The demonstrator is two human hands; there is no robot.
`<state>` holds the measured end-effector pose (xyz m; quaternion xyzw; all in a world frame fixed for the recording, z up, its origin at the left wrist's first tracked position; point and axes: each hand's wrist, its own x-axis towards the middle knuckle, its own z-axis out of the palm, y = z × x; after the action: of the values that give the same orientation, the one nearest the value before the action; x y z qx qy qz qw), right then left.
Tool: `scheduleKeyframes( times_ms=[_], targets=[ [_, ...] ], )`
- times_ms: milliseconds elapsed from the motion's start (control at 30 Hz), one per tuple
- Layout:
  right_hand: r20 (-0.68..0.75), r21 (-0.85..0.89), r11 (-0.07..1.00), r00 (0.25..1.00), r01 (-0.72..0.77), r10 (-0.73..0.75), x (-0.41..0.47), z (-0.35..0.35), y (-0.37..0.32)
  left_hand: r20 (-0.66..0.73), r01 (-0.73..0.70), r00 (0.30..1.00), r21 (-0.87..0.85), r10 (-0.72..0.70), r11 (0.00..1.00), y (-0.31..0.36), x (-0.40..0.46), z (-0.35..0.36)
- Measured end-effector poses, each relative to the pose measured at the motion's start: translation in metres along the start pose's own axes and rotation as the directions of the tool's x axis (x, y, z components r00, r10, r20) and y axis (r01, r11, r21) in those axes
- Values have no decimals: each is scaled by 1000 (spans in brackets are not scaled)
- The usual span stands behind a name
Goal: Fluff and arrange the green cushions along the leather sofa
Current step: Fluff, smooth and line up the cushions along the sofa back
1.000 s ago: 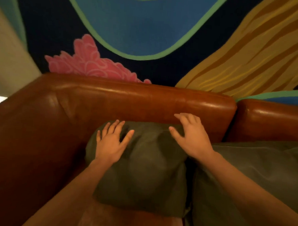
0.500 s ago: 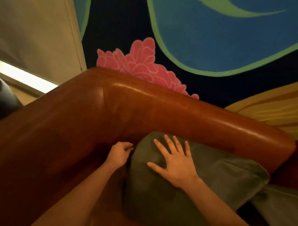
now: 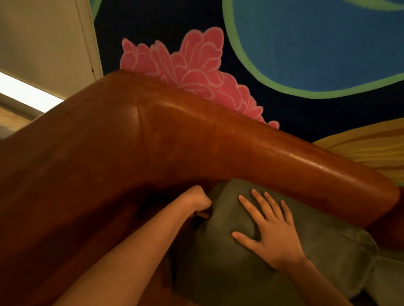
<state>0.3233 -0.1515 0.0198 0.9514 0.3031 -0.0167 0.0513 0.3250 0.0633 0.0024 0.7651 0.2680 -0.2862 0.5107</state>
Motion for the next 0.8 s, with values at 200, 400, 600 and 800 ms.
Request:
scheduleKeyframes(
  times_ms=[200, 400, 600, 800],
  targets=[
    [42, 2, 1000, 999, -20, 19, -2, 0, 1, -320, -153, 941, -109, 111, 982, 1, -8, -21],
    [47, -1, 1000, 999, 6, -6, -9, 1, 1, -363, -152, 931, -305, 33, 940, 4, -10, -32],
    [49, -2, 1000, 999, 8, -8, -2, -3, 2, -184, -319, 948, -571, 260, 757, -28, -10, -24],
    [1, 32, 999, 999, -36, 36, 0, -3, 7, -509, -578, 683, 63, 524, 814, -5, 0, -44]
  ],
)
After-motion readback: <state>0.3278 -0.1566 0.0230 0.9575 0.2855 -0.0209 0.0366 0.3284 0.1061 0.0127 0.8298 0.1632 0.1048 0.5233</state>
